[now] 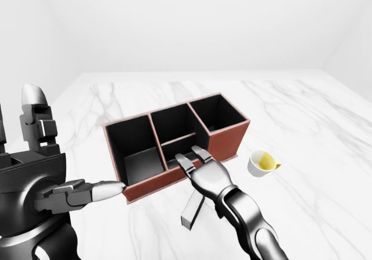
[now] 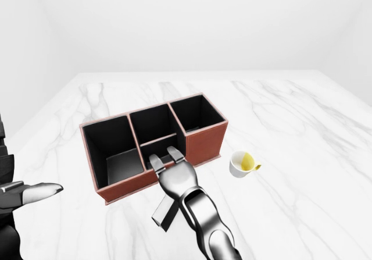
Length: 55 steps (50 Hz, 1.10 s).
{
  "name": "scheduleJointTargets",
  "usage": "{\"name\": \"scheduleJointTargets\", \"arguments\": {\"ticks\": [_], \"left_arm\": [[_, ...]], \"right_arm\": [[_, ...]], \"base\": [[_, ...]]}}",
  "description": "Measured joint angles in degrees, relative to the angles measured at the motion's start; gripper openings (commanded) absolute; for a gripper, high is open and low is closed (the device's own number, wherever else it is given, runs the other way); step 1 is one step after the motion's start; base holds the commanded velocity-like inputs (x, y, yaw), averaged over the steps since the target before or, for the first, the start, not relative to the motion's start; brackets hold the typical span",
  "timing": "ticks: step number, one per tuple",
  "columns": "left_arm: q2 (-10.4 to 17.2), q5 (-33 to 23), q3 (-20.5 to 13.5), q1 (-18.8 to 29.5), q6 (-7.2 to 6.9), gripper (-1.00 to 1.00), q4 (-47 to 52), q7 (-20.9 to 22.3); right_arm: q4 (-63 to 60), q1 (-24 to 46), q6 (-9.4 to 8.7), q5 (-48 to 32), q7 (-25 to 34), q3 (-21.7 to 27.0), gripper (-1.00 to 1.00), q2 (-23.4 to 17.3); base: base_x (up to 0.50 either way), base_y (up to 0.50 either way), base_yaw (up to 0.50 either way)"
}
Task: Pick up the book and place it in the front compartment of the caddy.
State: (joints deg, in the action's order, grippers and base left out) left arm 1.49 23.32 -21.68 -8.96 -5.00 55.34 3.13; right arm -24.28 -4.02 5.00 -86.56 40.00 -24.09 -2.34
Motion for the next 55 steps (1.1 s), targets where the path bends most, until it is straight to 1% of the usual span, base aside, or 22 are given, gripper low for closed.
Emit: {"name": "scheduleJointTargets", "arguments": {"ticks": [18, 42, 55], "left_arm": [[0.1, 0.4, -0.2, 0.1, 0.00, 1.00, 0.2, -0.1], [0.1, 0.7, -0.6, -0.1, 0.00, 1.00, 0.7, 0.0], [0.0, 0.5, -0.4, -0.2, 0.00, 1.00, 0.8, 0.1]], "right_arm": [[0.9, 1.9, 0.00, -1.3, 0.0, -1.2, 1.00, 1.2], [1.4, -1.4, 0.00, -4.8, 0.0, -7.2, 1.00, 0.6], [2.4, -2.0, 0.00, -5.8, 0.0, -8.9, 1.00, 0.2]], "base": [[0.00, 0.00, 0.00], [0.00, 0.00, 0.00], [0.00, 0.00, 0.00]]}}
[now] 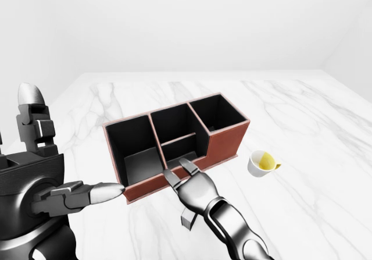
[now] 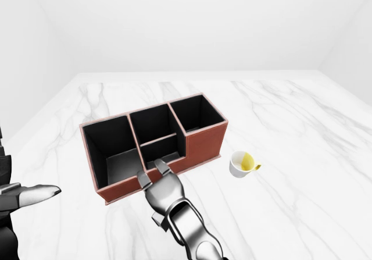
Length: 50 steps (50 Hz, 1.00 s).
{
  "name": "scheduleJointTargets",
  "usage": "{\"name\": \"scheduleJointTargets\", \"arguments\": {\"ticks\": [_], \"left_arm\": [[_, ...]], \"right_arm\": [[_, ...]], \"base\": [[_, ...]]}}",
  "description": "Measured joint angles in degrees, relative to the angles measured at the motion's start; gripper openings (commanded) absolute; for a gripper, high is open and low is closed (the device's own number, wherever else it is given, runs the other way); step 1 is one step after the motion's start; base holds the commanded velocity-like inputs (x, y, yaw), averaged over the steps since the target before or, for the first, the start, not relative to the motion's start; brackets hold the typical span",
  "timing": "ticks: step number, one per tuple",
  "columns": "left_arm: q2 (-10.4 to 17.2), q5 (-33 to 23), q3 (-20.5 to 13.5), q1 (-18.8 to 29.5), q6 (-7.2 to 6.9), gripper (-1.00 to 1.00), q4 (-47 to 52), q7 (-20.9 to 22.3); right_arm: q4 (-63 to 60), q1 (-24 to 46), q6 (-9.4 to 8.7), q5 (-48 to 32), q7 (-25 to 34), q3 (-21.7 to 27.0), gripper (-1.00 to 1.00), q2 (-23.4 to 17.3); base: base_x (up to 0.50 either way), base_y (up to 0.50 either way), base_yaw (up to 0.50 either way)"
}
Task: Pick up the book and place it in the front compartment of the caddy.
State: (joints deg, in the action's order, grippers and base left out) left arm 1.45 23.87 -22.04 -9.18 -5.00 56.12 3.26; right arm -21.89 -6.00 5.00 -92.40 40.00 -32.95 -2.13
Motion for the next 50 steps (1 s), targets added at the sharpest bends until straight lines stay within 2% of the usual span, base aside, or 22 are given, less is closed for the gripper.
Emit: {"name": "scheduleJointTargets", "arguments": {"ticks": [26, 50], "left_arm": [[0.2, 0.5, -0.4, 0.2, 0.00, 1.00, -0.1, 0.1], [0.1, 0.5, -0.3, 0.0, 0.00, 1.00, 0.4, 0.3]], "right_arm": [[0.7, -1.1, 0.00, 0.0, 0.0, -4.9, 1.00, -0.3], [3.2, -1.8, 0.00, -0.1, 0.0, -6.3, 1.00, -1.0]], "base": [[0.00, 0.00, 0.00], [0.00, 0.00, 0.00]]}}
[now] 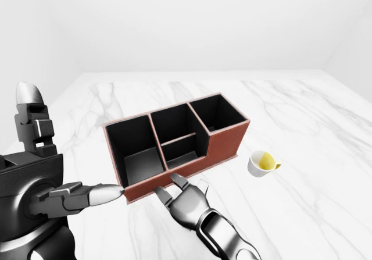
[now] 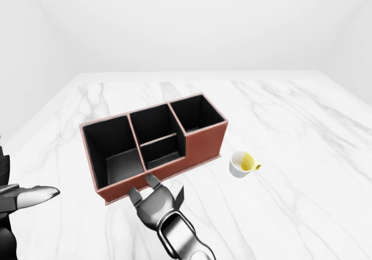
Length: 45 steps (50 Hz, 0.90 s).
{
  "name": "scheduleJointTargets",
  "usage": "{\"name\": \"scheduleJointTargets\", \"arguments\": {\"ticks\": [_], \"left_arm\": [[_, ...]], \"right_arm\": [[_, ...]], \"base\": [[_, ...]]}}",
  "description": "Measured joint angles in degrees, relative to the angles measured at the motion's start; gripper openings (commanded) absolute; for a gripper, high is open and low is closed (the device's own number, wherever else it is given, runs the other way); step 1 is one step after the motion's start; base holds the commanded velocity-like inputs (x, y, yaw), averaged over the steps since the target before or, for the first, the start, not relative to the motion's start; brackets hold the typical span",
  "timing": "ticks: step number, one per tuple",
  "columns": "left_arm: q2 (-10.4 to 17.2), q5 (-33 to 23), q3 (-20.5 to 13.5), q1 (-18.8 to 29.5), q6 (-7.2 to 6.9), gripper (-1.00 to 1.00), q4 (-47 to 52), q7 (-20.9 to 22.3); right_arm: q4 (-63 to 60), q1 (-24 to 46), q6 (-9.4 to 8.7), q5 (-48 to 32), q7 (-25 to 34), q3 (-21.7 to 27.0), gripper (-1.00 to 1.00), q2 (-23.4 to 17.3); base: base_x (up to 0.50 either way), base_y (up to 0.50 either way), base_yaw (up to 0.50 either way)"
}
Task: Pick up the book and place it in the front compartment of the caddy.
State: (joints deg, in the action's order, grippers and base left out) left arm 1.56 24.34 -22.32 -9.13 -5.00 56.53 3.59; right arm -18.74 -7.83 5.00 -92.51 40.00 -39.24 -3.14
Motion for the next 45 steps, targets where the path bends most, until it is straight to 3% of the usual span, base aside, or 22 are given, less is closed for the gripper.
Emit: {"name": "scheduleJointTargets", "arguments": {"ticks": [21, 22, 23, 24, 45], "left_arm": [[-0.2, -0.6, 0.7, -0.1, 0.00, 1.00, -0.1, 0.2], [-0.1, -0.6, 0.7, -0.1, 0.00, 1.00, -0.2, 0.2], [-0.1, -0.5, 0.7, -0.1, 0.00, 1.00, -0.2, 0.2], [-0.1, -0.5, 0.6, -0.1, 0.00, 1.00, -0.2, 0.2], [0.0, -0.2, 0.1, 0.0, 0.00, 1.00, 0.2, 0.3]], "right_arm": [[2.5, -0.5, 0.00, 0.4, 0.0, 1.0, 0.96, -1.1], [2.5, -0.5, 0.00, 0.5, 0.0, 1.0, 0.73, -1.1], [2.3, -0.4, 0.00, 0.5, 0.0, 1.1, -0.49, -1.1], [2.2, -0.3, 0.00, 0.5, 0.0, 1.1, -1.00, -1.1], [3.5, -1.4, 0.01, 3.1, 0.0, 0.3, -1.00, -1.5]], "base": [[0.00, 0.00, 0.00], [0.00, 0.00, 0.00], [0.00, 0.00, 0.00], [0.00, 0.00, 0.00], [0.00, 0.00, 0.00]]}}
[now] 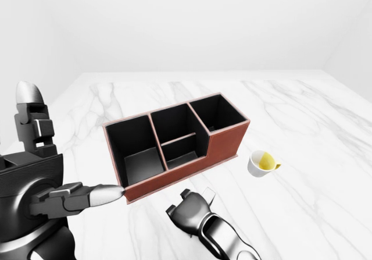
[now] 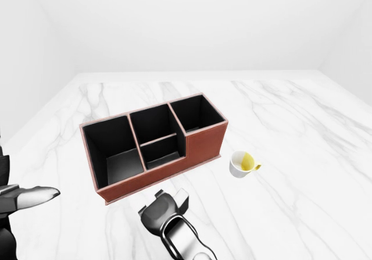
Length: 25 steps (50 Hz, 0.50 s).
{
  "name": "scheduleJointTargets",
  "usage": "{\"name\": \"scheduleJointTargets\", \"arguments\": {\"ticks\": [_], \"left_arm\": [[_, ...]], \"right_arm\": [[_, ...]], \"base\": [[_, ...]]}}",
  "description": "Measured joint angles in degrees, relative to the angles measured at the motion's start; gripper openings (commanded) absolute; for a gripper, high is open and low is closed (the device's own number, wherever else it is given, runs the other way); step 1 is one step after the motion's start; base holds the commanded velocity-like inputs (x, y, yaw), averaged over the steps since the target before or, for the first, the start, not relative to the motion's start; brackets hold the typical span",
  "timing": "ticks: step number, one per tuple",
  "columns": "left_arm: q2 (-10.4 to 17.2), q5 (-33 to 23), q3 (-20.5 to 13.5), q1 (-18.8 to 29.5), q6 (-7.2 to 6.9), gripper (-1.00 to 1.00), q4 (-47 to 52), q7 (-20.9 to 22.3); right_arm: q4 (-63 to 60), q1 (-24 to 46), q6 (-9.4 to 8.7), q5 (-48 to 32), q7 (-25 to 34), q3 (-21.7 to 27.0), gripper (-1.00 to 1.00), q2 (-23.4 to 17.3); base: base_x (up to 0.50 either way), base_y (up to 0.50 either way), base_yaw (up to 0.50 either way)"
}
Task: Pick up the book and place it in the front compartment of the caddy.
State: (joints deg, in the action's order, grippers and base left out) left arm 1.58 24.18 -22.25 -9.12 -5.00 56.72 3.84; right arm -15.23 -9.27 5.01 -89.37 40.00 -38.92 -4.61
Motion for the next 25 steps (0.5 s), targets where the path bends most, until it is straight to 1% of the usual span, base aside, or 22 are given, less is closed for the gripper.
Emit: {"name": "scheduleJointTargets", "arguments": {"ticks": [11, 25], "left_arm": [[-0.1, 0.4, -0.4, -0.2, 0.00, 1.00, 0.8, 0.1], [-0.3, 0.3, -0.2, -0.4, 0.00, 1.00, 1.3, 0.3]], "right_arm": [[-2.6, -0.9, -0.03, 1.2, 0.0, -0.5, -1.00, -0.3], [-12.6, -1.9, -0.02, 5.5, 0.0, -1.9, -1.00, -0.5]], "base": [[0.00, 0.00, 0.00], [0.00, 0.00, 0.00]]}}
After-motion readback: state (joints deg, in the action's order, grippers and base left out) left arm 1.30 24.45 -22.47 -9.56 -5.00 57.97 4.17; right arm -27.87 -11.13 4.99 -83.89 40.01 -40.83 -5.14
